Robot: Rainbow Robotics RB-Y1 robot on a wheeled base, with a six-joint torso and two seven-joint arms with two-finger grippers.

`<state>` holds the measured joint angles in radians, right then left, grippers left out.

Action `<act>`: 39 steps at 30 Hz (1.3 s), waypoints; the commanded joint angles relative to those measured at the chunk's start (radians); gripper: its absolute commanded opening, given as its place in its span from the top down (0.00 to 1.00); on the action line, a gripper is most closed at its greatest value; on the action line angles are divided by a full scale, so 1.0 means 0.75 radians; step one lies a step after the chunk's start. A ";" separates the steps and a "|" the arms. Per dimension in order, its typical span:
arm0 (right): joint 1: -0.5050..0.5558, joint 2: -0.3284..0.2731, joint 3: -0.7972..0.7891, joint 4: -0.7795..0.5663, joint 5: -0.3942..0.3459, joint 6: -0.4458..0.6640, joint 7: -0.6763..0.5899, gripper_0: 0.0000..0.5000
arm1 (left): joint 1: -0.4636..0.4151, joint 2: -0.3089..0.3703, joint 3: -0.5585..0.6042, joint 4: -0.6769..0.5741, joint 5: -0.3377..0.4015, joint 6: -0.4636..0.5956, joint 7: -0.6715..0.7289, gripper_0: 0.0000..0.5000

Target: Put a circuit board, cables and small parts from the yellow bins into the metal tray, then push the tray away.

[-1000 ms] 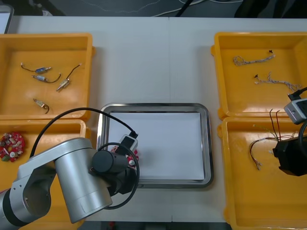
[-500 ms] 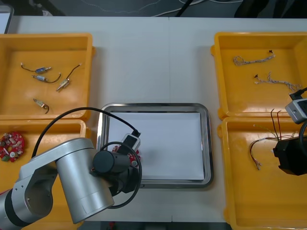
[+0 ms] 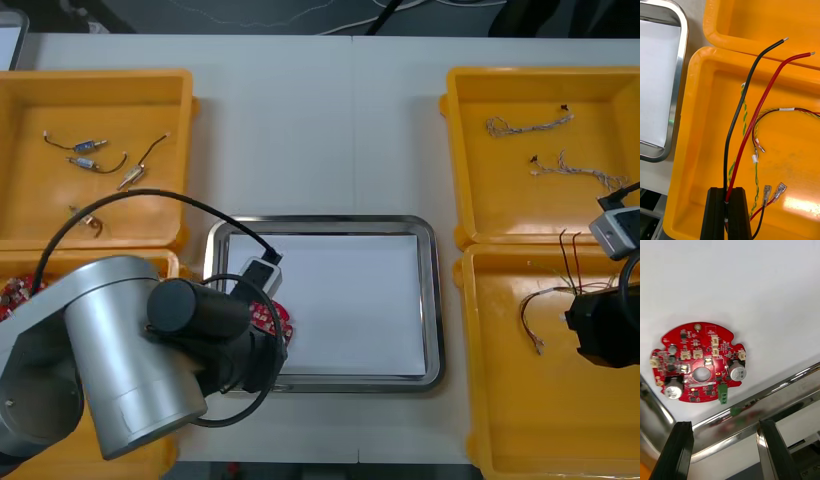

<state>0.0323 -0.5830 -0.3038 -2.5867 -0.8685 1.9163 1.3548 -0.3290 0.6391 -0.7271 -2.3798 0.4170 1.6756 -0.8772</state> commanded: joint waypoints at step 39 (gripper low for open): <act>-0.904 -0.288 1.326 0.072 0.084 -0.150 0.026 1.00 | -0.161 0.181 1.059 0.242 0.585 0.326 -0.092 0.00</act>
<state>-0.5685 -0.7939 0.6155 -2.5623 -0.8222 1.8374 1.3551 -0.3755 0.7350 0.0373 -2.2567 0.8459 1.9126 -0.8871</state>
